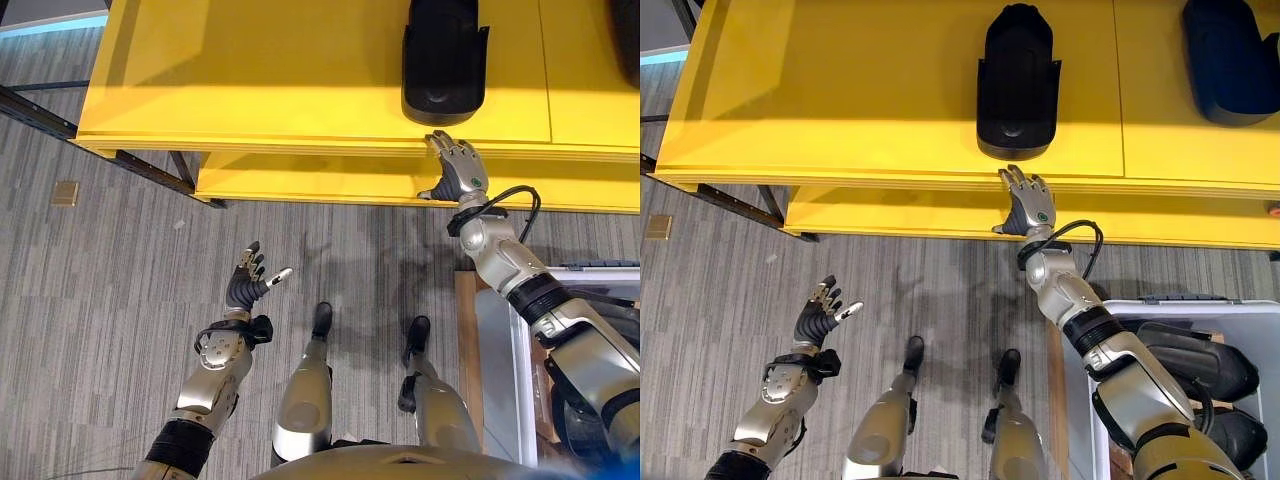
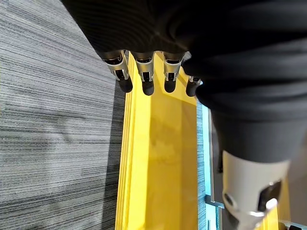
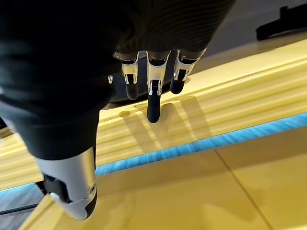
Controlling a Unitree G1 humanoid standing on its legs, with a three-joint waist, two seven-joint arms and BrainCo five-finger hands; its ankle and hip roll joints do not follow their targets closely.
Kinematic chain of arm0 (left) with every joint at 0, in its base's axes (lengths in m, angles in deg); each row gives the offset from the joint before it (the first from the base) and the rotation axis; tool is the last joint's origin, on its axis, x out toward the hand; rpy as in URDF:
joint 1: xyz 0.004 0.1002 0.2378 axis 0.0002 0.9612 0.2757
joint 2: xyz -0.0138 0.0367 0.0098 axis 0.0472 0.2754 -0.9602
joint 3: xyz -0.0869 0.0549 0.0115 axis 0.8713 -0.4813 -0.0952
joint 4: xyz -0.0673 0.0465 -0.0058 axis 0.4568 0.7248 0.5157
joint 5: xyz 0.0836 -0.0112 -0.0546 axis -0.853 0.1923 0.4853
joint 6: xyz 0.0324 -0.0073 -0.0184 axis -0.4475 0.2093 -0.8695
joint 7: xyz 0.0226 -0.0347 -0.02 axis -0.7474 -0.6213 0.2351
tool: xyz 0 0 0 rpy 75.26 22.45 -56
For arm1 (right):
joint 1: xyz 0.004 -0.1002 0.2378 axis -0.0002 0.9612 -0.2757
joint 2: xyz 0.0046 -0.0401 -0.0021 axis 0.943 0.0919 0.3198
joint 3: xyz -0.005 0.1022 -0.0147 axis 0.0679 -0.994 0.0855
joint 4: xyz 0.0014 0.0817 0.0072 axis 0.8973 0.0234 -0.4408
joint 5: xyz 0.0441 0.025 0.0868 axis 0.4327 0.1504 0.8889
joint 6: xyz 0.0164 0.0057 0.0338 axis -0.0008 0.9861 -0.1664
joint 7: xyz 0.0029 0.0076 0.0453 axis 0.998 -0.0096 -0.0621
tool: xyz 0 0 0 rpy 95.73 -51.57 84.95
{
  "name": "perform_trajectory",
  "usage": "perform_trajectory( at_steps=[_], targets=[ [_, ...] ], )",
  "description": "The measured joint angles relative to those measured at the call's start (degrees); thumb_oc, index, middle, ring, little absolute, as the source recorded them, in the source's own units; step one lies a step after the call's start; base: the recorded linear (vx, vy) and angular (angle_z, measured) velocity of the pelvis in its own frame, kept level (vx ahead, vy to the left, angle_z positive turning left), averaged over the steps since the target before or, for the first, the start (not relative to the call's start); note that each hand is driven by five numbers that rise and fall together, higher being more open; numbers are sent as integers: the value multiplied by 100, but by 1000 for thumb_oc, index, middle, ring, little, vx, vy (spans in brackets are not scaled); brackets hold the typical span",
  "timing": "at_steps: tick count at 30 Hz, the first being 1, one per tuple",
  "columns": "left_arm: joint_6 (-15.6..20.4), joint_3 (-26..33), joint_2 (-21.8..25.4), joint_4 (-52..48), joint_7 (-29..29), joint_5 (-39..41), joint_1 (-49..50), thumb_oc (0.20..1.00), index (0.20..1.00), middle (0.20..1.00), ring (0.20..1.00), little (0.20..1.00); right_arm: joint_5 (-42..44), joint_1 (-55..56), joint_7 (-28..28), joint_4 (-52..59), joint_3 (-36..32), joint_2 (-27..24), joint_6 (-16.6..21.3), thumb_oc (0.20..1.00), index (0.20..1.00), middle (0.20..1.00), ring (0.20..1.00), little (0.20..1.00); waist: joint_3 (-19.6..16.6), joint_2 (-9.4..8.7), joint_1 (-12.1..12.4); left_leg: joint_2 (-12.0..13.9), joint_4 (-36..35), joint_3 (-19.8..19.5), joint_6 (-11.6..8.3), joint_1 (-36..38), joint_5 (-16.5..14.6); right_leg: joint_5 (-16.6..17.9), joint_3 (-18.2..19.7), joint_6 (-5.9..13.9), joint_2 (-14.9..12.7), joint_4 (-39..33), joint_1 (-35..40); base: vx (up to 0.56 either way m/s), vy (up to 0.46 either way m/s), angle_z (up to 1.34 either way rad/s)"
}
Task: Move parts from the plastic box to the shelf.
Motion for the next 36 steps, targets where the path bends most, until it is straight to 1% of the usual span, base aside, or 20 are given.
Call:
perform_trajectory(
  at_steps=[3,6,19,22,24,28,36],
  targets=[
    [4,3,0,0,0,0,-12,1000,1000,1000,1000,1000,-140,-29,-4,-11,-12,-109,-4,1000,1000,1000,1000,1000,6,-10,-12,1,9,2,0,-44,0,5,3,-5,1,0,-44,0,0,0],
    [7,24,1,0,-1,2,-174,1000,1000,1000,1000,1000,-141,-53,-52,-69,-23,-115,-11,1000,1000,1000,1000,1000,72,-111,-12,-3,86,3,0,-169,0,23,3,-16,1,1,-130,0,0,0],
    [12,27,16,0,1,4,-185,1000,1000,1000,1000,1000,-134,-90,-60,-136,-11,-75,-54,1000,1000,1000,1000,1000,78,-118,2,-12,103,1,0,-177,0,38,4,-9,-6,1,-129,0,0,0],
    [14,29,22,0,2,4,-185,1000,1000,1000,1000,1000,-127,-189,-55,-207,-9,-63,-57,1000,1000,1000,1000,1000,112,-116,1,-12,107,0,0,-177,0,41,4,-10,-6,1,-128,0,0,0],
    [18,28,48,0,2,4,-186,1000,1000,1000,1000,1000,-123,-313,-88,-252,-9,-65,-57,1000,1000,1000,1000,1000,208,-114,-1,-13,127,-1,0,-185,0,52,4,-10,-6,1,-124,0,0,0],
    [18,32,150,0,2,5,-186,1000,1000,1000,1000,1000,-118,-416,-115,-279,-8,-83,-68,1000,1000,1000,1000,1000,289,-124,-5,-20,178,-8,0,-214,0,68,4,-13,-10,1,-125,0,0,0],
    [35,75,157,0,4,66,-175,1000,1000,1000,1000,1000,-78,-930,-101,-631,103,-172,-110,1000,1000,1000,1000,1000,317,-117,23,-35,284,-59,0,-403,0,117,-9,-21,-17,2,-245,5,-1,2]
  ],
)
